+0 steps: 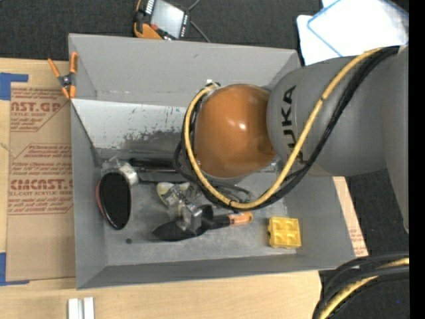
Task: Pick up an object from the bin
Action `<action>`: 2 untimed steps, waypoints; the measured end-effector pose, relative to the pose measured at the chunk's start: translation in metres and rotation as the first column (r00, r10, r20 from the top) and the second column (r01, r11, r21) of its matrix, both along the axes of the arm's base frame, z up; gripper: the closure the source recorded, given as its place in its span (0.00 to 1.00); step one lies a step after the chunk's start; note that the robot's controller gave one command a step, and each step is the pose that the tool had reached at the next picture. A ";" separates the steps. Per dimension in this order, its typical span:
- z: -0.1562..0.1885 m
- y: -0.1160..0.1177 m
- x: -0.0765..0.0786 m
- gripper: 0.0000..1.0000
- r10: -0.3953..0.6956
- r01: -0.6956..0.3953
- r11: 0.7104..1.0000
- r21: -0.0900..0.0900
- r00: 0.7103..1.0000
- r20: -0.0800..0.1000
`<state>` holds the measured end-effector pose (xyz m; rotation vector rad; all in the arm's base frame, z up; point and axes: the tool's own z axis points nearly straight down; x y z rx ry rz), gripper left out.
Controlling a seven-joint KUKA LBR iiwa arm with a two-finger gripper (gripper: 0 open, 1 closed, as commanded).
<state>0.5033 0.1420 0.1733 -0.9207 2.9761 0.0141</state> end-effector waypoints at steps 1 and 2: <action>-0.007 -0.009 -0.016 1.00 -0.014 0.014 1.000 -0.002 1.000 -0.009; -0.001 -0.012 -0.014 1.00 -0.015 0.015 1.000 0.001 1.000 -0.002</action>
Offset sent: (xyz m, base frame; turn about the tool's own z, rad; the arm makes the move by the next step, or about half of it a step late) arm -0.0137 -0.0124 -0.0006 0.0152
